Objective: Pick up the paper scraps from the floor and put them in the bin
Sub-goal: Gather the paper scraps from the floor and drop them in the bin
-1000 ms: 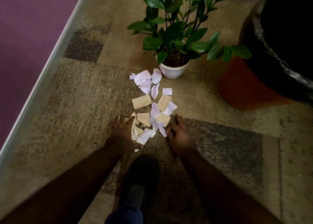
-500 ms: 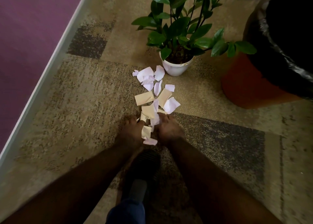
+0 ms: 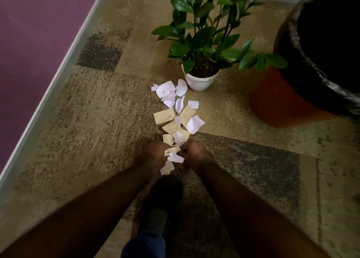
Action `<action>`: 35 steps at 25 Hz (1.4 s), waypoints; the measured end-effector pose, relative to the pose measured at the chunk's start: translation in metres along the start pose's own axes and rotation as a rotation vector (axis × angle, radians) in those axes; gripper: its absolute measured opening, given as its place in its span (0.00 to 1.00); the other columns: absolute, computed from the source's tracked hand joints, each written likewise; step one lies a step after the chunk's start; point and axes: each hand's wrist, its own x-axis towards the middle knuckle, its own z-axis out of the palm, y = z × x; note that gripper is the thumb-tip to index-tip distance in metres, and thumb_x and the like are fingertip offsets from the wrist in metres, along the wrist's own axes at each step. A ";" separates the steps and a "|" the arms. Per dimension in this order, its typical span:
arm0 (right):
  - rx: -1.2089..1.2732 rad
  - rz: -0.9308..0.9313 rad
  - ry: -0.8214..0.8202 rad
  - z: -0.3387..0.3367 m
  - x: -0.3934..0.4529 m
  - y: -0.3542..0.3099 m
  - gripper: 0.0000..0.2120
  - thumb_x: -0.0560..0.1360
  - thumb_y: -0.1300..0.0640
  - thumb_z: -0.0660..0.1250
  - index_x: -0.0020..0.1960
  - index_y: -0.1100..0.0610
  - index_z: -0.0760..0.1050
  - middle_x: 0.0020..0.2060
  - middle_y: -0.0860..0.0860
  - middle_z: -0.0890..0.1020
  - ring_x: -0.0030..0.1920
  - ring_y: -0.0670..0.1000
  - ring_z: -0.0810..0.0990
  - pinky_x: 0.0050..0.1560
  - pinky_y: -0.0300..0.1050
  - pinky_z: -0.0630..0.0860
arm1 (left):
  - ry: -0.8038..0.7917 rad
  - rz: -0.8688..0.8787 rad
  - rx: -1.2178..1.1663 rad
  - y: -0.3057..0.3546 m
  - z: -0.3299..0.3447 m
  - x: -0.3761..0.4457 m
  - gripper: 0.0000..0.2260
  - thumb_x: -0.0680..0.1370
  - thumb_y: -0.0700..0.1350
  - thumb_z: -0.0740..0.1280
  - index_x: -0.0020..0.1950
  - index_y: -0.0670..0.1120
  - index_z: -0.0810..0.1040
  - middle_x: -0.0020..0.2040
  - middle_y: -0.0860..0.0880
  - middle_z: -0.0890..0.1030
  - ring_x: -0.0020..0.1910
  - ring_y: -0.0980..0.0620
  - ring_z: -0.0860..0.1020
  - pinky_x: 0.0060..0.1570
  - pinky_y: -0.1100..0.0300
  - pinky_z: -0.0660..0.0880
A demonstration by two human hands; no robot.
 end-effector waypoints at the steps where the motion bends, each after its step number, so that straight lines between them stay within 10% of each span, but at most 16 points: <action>1: 0.019 0.008 -0.002 -0.007 -0.003 0.000 0.08 0.75 0.56 0.68 0.50 0.56 0.83 0.51 0.55 0.83 0.52 0.54 0.81 0.55 0.44 0.77 | 0.032 0.037 -0.020 0.000 -0.003 0.000 0.14 0.75 0.42 0.70 0.58 0.36 0.79 0.55 0.37 0.80 0.56 0.42 0.78 0.54 0.56 0.68; 11: 0.030 -0.079 0.043 -0.156 -0.061 -0.001 0.05 0.74 0.59 0.72 0.48 0.54 0.85 0.44 0.50 0.86 0.42 0.47 0.83 0.47 0.39 0.78 | 0.113 0.140 0.105 0.070 -0.086 0.003 0.16 0.71 0.48 0.74 0.56 0.44 0.80 0.54 0.44 0.82 0.56 0.43 0.78 0.49 0.59 0.70; 16: 0.157 -0.094 0.169 -0.255 -0.115 -0.007 0.02 0.71 0.57 0.74 0.41 0.51 0.84 0.31 0.44 0.85 0.29 0.38 0.81 0.33 0.29 0.75 | 0.068 0.247 -0.149 0.150 -0.160 -0.027 0.34 0.58 0.72 0.69 0.43 0.42 0.82 0.38 0.49 0.82 0.34 0.57 0.76 0.33 0.76 0.67; 22: 0.300 0.026 0.672 -0.323 -0.155 0.032 0.03 0.70 0.55 0.75 0.44 0.52 0.85 0.29 0.47 0.84 0.25 0.37 0.77 0.29 0.28 0.74 | 0.327 0.430 -0.070 0.244 -0.212 -0.021 0.11 0.74 0.45 0.72 0.56 0.48 0.81 0.44 0.51 0.82 0.36 0.61 0.77 0.30 0.71 0.67; 27: 0.375 0.233 0.972 -0.328 -0.156 0.077 0.08 0.73 0.57 0.72 0.50 0.57 0.84 0.43 0.60 0.85 0.38 0.52 0.81 0.51 0.53 0.81 | 0.534 0.485 -0.198 0.325 -0.210 0.024 0.09 0.74 0.45 0.71 0.54 0.49 0.81 0.51 0.49 0.83 0.45 0.52 0.80 0.37 0.59 0.78; 35: 0.253 0.363 1.054 -0.315 -0.150 0.106 0.09 0.73 0.55 0.72 0.52 0.57 0.84 0.45 0.55 0.86 0.41 0.47 0.81 0.47 0.40 0.77 | 0.591 0.593 -0.210 0.379 -0.158 0.083 0.03 0.72 0.41 0.70 0.44 0.48 0.81 0.41 0.49 0.82 0.42 0.49 0.80 0.38 0.58 0.77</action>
